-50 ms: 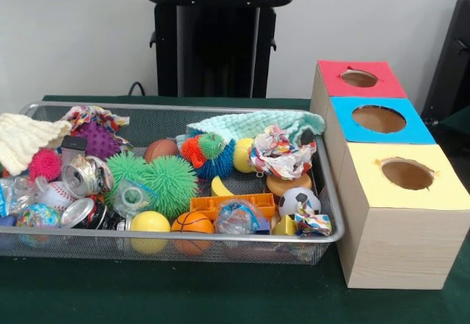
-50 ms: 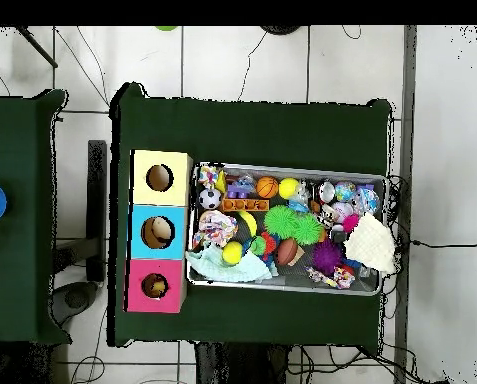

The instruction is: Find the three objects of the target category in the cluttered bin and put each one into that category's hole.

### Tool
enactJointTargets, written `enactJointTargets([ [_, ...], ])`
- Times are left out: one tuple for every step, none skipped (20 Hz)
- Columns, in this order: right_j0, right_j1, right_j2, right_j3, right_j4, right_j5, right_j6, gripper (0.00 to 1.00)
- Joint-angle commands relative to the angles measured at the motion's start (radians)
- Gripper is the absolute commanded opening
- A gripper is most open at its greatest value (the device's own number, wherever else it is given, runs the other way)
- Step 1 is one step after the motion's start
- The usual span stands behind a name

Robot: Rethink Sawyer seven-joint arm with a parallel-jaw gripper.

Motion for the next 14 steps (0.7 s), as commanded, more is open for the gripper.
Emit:
enactJointTargets([
  [-0.08,0.046,0.194,-0.437,-0.098,0.243,-0.406,1.0],
  [-0.088,0.027,0.199,-0.447,-0.107,0.19,-0.421,1.0],
  [-0.09,0.029,0.208,-0.469,-0.124,0.21,-0.423,1.0],
  [-0.095,0.042,0.229,-0.514,-0.163,0.292,-0.416,1.0],
  [-0.1,0.043,0.245,-0.525,-0.177,0.312,-0.418,1.0],
  [-0.113,0.033,0.264,-0.522,-0.178,0.268,-0.433,1.0],
  [-0.12,0.029,0.28,-0.522,-0.187,0.256,-0.437,1.0],
  [-0.132,0.029,0.301,-0.524,-0.201,0.256,-0.451,1.0],
  [-0.145,0.029,0.324,-0.516,-0.199,0.247,-0.464,1.0],
  [-0.163,0.032,0.352,-0.508,-0.197,0.249,-0.482,1.0],
  [-0.171,0.035,0.366,-0.507,-0.206,0.264,-0.473,1.0],
  [-0.187,0.043,0.382,-0.502,-0.192,0.289,-0.451,1.0],
  [-0.198,0.046,0.401,-0.494,-0.185,0.298,-0.444,1.0],
  [-0.215,0.056,0.426,-0.489,-0.169,0.34,-0.421,1.0],
])
